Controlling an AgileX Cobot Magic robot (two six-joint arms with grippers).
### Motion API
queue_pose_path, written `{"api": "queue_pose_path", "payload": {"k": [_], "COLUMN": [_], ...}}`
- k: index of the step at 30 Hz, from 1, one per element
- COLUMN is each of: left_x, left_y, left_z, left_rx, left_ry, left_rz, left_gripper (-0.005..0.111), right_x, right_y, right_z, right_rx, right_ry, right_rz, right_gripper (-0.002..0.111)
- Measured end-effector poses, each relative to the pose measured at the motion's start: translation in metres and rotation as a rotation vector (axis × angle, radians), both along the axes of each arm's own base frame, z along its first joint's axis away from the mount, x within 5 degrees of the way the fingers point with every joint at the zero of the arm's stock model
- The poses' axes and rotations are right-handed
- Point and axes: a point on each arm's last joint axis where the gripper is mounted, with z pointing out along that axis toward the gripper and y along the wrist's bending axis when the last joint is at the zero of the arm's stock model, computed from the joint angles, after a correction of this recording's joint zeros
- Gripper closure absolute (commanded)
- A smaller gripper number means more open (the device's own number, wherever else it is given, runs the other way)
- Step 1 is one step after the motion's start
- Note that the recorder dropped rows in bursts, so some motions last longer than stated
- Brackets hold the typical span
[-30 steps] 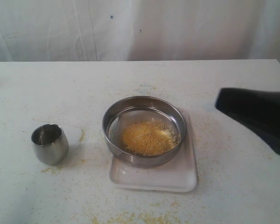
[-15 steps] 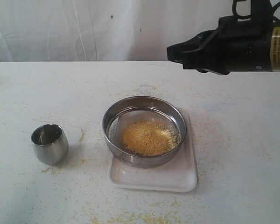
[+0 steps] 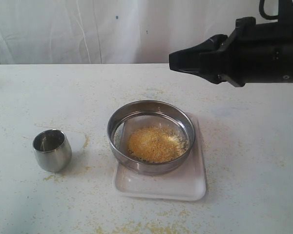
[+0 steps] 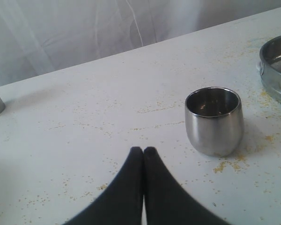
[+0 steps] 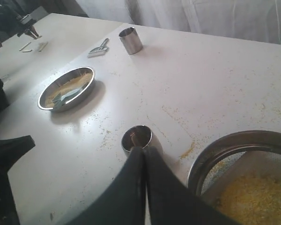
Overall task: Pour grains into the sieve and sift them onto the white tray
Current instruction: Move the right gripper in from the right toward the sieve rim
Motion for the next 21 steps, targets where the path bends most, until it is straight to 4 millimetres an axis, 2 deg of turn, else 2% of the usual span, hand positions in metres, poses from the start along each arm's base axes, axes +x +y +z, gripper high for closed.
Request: {"api": "queue_pose_path", "payload": {"k": [3,7,9,12,14,16,20,21], "left_x": [0.0,0.0,0.0,0.0,0.0,0.0,0.0,0.0], "left_y": [0.0,0.0,0.0,0.0,0.0,0.0,0.0,0.0], "left_z": [0.0,0.0,0.0,0.0,0.0,0.0,0.0,0.0], "left_rx": [0.0,0.0,0.0,0.0,0.0,0.0,0.0,0.0], "left_ry": [0.0,0.0,0.0,0.0,0.0,0.0,0.0,0.0], "left_rz": [0.0,0.0,0.0,0.0,0.0,0.0,0.0,0.0], "left_gripper": [0.107,0.107,0.107,0.107,0.107,0.107,0.107,0.107], "right_x": [-0.002,-0.004,-0.005,-0.008,-0.014,-0.022,-0.036,-0.038], "right_y": [-0.001,-0.005,-0.013,-0.032,-0.047,-0.055,-0.052,-0.05], "right_z": [-0.012,-0.029,-0.03,-0.027,-0.026,-0.026,-0.025,-0.024], "right_rx": [-0.014,-0.005,-0.006,0.003,-0.068,-0.21,-0.507,-0.532], "right_ry": [0.022,-0.101,-0.195,-0.23,-0.23,-0.214,-0.125,-0.082], "right_rz": [-0.005,-0.058,-0.159,-0.431,-0.602,-0.674,-0.552,-0.519], "right_gripper": [0.108,0.108,0.108,0.108,0.108,0.108,0.108,0.108]}}
